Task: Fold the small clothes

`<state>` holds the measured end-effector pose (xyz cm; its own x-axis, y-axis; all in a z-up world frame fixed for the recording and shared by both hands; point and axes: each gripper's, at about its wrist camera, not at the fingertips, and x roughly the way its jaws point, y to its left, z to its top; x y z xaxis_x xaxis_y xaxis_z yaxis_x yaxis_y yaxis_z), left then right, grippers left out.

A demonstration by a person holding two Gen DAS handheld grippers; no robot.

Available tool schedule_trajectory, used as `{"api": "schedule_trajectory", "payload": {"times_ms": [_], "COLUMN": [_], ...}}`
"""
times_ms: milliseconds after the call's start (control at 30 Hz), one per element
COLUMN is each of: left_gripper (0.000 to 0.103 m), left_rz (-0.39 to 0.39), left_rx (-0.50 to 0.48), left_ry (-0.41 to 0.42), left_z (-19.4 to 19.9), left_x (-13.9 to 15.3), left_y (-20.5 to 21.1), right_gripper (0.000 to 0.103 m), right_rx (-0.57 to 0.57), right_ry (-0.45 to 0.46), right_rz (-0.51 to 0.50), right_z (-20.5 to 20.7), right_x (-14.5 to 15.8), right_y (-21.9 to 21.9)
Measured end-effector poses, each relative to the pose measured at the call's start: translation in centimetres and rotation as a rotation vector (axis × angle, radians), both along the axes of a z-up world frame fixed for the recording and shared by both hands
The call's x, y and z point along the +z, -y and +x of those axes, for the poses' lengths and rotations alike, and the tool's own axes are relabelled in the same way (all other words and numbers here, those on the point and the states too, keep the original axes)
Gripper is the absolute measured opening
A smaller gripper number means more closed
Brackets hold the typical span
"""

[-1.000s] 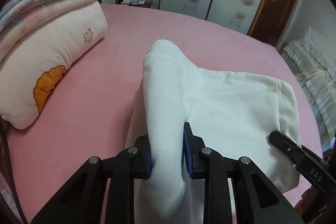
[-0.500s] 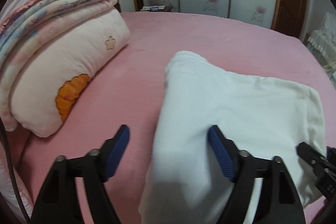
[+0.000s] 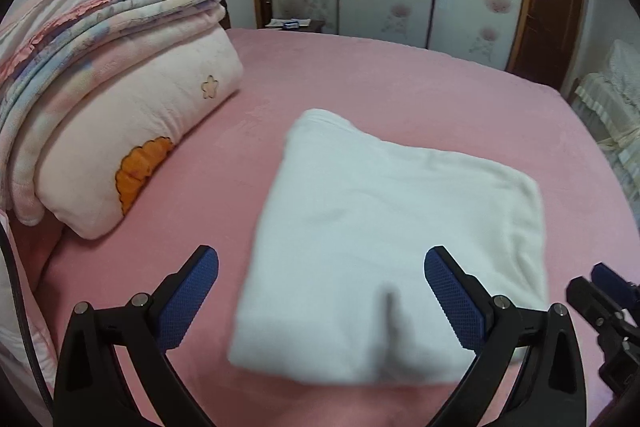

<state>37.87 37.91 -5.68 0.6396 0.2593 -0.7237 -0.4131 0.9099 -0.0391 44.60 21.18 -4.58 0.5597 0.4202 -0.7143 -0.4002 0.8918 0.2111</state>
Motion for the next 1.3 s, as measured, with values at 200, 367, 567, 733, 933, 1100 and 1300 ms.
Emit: {"api": "schedule_trajectory", "payload": {"times_ms": [200, 367, 567, 733, 933, 1100, 1300], "left_gripper": [0.102, 0.102, 0.102, 0.102, 0.102, 0.102, 0.102], "left_rz": [0.063, 0.043, 0.053, 0.049, 0.043, 0.083, 0.075], "left_rx": [0.006, 0.02, 0.003, -0.049, -0.126, -0.162, -0.179], "left_ry": [0.02, 0.024, 0.024, 0.029, 0.053, 0.049, 0.073], "left_z": [-3.5, -6.2, -8.8, -11.4, -15.1, -17.6, -20.8], "left_x": [2.4, 3.8, 5.1, 6.2, 7.4, 8.2, 8.6], "left_y": [4.6, 7.4, 11.3, 14.9, 19.6, 23.3, 26.4], "right_gripper": [0.063, 0.063, 0.063, 0.063, 0.063, 0.063, 0.063], "right_rx": [-0.017, -0.035, -0.035, -0.041, -0.053, -0.065, -0.081], "right_ry": [0.01, 0.02, 0.049, 0.061, 0.073, 0.065, 0.088], "right_rz": [-0.009, -0.021, -0.047, -0.048, -0.032, -0.017, -0.018], "right_z": [-3.2, -5.8, -8.4, -10.8, -13.8, -16.2, -18.9], "right_x": [2.4, 4.1, 5.9, 7.1, 8.0, 8.3, 9.1], "right_y": [3.5, 6.2, 8.7, 11.2, 14.6, 17.9, 21.3]}}
